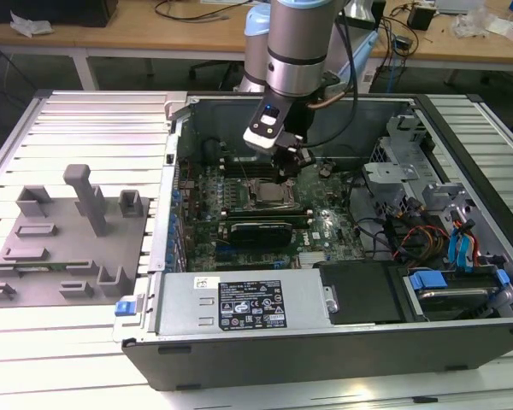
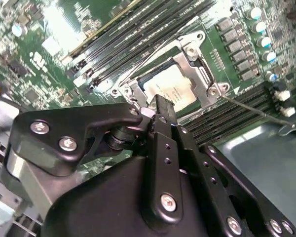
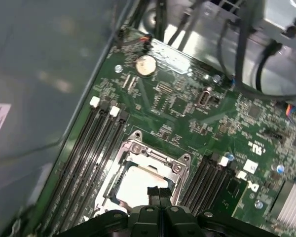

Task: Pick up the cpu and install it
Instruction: 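Close the cpu cover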

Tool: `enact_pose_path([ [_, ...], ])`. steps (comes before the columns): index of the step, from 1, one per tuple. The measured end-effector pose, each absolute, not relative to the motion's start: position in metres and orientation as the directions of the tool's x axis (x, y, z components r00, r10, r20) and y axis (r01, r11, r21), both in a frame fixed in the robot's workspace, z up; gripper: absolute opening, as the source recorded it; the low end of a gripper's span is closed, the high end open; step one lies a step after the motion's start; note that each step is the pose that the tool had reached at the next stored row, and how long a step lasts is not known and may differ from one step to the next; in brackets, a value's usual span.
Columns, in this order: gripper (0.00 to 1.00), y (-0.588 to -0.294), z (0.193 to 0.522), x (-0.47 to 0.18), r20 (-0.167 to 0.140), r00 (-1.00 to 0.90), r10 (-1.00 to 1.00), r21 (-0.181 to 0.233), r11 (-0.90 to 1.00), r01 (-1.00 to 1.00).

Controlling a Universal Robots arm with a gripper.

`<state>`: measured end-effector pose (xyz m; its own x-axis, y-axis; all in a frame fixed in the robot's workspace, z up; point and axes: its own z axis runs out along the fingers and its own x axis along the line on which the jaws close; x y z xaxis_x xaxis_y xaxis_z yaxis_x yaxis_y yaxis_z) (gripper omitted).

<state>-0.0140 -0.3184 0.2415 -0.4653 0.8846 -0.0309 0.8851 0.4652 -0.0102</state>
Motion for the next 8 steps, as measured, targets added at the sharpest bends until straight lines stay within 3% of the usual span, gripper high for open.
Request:
enact_pose_path([
  [8,0.11,-0.3184,0.2414,-0.0141,-0.031,-0.627,0.779,-0.010,0.627,0.779],
])
